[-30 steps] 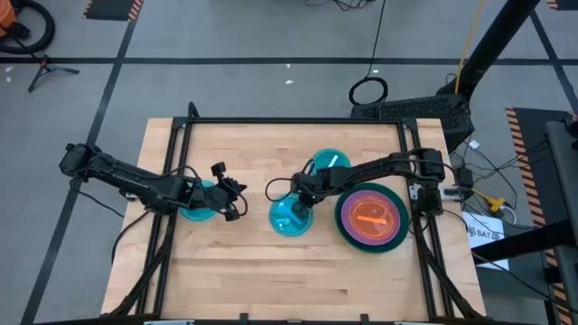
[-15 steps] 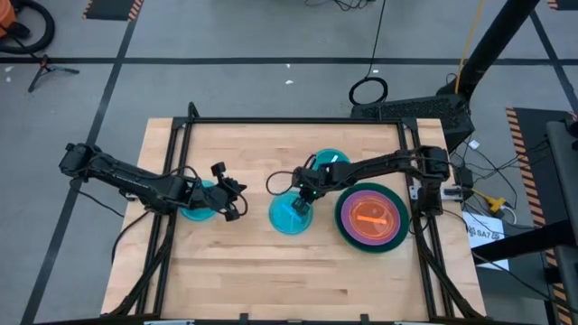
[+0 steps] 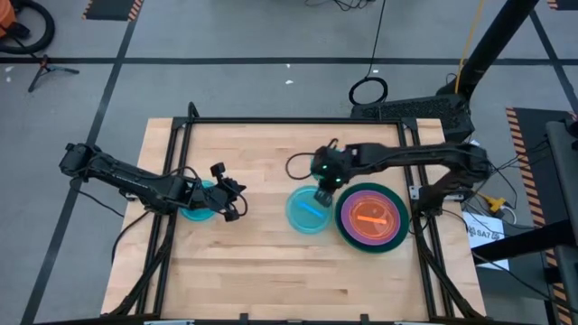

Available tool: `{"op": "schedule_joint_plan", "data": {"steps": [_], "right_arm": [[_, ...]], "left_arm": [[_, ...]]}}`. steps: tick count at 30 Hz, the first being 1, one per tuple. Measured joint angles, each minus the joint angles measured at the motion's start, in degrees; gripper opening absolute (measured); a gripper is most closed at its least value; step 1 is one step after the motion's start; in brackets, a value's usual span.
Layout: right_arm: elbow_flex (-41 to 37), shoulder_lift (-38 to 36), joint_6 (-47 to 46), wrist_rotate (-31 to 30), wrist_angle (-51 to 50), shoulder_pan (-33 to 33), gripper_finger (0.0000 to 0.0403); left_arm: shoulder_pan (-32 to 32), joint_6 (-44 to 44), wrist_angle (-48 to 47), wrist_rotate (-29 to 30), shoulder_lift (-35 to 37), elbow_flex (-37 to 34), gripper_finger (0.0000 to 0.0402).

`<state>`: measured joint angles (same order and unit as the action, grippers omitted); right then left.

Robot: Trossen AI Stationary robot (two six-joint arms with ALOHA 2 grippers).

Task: Stack plastic plates
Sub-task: Stack the middle blue plate on top of the orange plate

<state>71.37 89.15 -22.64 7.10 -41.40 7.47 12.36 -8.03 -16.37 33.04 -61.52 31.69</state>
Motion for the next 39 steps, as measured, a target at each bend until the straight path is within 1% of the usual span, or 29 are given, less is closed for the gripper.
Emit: {"op": "schedule_joint_plan", "data": {"steps": [4,8,13,19,23,28,33,39], "right_arm": [[0.0,-5.2,1.2,2.1,-10.4,0.1,0.0002],[0.0,-9.8,-1.6,1.9,-20.5,0.1,0.0002],[-2.7,-16.1,-4.8,0.5,-26.6,0.1,0.0002],[-12.2,-25.4,-8.5,0.5,-26.6,0.5,0.0002],[-18.9,-31.4,-10.7,0.5,-24.4,0.5,0.0002],[-25.0,-36.9,-12.8,-0.3,-23.7,0.5,0.0002],[-26.5,-38.7,-14.2,-3.3,-23.7,0.5,0.0015],[-26.5,-38.5,-14.2,-4.1,-23.8,0.5,0.0057]], "left_arm": [[0.0,-0.1,0.0,0.0,0.0,0.0,0.0001],[0.0,-0.2,0.1,0.0,0.0,0.0,0.0001],[0.0,-0.3,0.1,0.0,0.0,0.0,0.0001],[0.0,-0.4,0.2,0.0,0.0,0.0,0.0001],[0.0,-0.2,0.2,0.0,0.0,0.0,0.0001],[0.0,0.0,0.5,0.0,0.0,0.0,0.0001],[0.0,0.0,0.8,0.0,0.0,0.0,0.0001],[0.0,0.1,1.7,0.1,0.0,0.0,0.0001]]}}
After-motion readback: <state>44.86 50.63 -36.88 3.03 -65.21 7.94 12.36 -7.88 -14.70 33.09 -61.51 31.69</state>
